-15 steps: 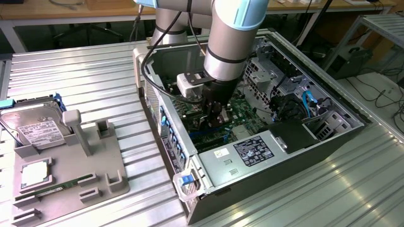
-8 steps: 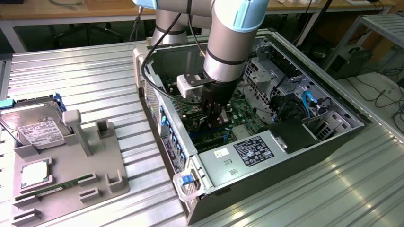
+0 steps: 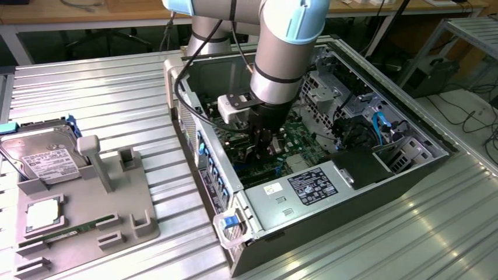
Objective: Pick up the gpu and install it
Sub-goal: 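Insert the gpu into the slot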
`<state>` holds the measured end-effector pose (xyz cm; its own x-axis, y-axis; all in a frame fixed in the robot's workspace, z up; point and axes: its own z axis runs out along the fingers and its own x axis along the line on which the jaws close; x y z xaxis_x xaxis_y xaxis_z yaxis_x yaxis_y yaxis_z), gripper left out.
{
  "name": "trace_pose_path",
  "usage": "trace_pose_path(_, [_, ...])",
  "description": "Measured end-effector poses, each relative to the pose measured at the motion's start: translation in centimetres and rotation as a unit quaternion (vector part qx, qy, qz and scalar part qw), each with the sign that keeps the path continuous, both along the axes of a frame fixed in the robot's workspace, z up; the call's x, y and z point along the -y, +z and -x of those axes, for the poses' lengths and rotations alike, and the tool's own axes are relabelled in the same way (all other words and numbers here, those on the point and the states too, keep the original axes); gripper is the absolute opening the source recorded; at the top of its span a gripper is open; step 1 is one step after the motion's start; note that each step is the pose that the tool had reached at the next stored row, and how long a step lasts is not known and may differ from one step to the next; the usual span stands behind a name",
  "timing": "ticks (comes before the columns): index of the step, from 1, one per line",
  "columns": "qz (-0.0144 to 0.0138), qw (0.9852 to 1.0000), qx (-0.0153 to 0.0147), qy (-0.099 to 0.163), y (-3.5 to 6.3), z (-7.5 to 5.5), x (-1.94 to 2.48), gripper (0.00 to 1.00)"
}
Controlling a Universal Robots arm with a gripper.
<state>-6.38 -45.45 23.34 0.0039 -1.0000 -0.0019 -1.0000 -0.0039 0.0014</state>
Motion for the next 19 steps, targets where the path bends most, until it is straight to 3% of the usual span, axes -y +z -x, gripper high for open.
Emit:
trace_pose_path(4, [0.0008,1.0,-0.0003,0.0,-0.38,0.0,0.02,0.28])
trace_pose_path(11, [0.0,1.0,0.0,0.0,-0.64,0.0,0.0,0.28])
trace_pose_path(13, [-0.0014,1.0,0.0007,0.0,-0.7,0.0,-0.04,0.29])
trace_pose_path(15, [0.0001,1.0,0.0003,0.0,-0.4,0.1,-0.08,0.29])
trace_pose_path(16, [0.0,1.0,0.0005,0.0,-0.22,0.0,-0.1,0.35])
trace_pose_path(19, [0.0001,1.0,0.001,0.0,1.11,0.1,-0.19,0.35])
